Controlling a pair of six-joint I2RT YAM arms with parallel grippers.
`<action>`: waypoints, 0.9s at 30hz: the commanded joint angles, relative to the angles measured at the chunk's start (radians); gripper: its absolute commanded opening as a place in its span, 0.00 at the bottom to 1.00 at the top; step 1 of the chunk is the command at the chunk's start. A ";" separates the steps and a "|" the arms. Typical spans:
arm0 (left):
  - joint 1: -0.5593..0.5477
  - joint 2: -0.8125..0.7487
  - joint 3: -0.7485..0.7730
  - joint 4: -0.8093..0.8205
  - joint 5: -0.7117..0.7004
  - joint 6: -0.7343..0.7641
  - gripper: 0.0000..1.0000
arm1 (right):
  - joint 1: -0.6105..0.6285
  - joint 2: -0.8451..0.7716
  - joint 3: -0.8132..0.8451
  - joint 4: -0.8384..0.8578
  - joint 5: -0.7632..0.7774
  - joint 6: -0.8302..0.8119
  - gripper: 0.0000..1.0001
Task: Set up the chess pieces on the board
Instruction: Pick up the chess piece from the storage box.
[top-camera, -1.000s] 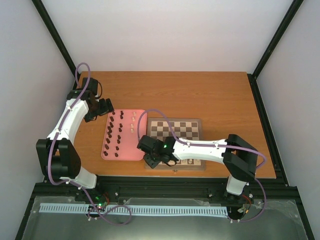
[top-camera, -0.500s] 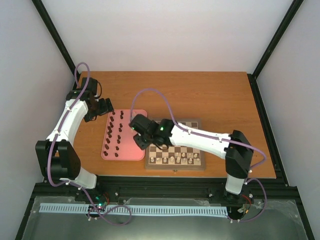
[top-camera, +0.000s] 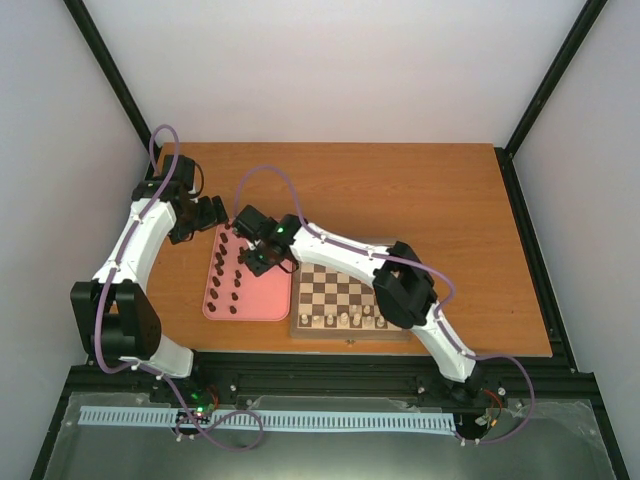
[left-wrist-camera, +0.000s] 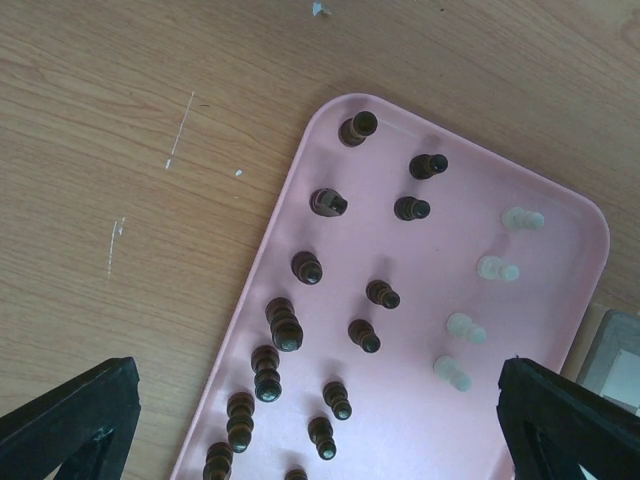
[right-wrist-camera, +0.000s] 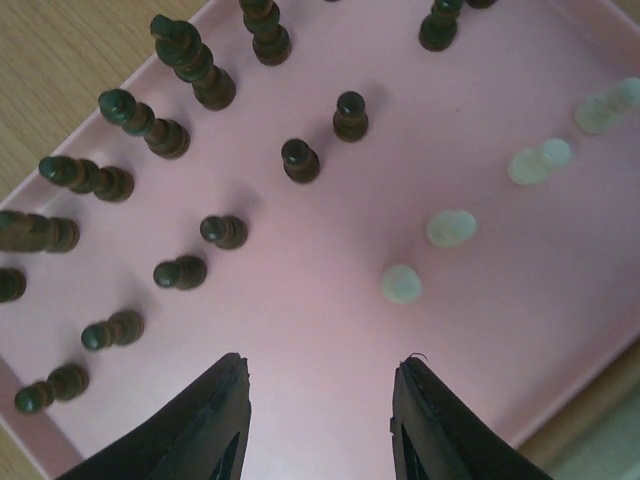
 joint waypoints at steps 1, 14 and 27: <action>-0.003 -0.033 -0.004 0.008 0.018 0.011 1.00 | -0.008 0.086 0.105 -0.059 -0.030 -0.001 0.40; -0.002 -0.021 -0.005 0.015 0.026 0.009 1.00 | -0.057 0.204 0.200 -0.121 -0.002 0.032 0.42; -0.003 -0.005 -0.003 0.014 0.018 0.010 1.00 | -0.082 0.269 0.289 -0.117 -0.063 -0.006 0.41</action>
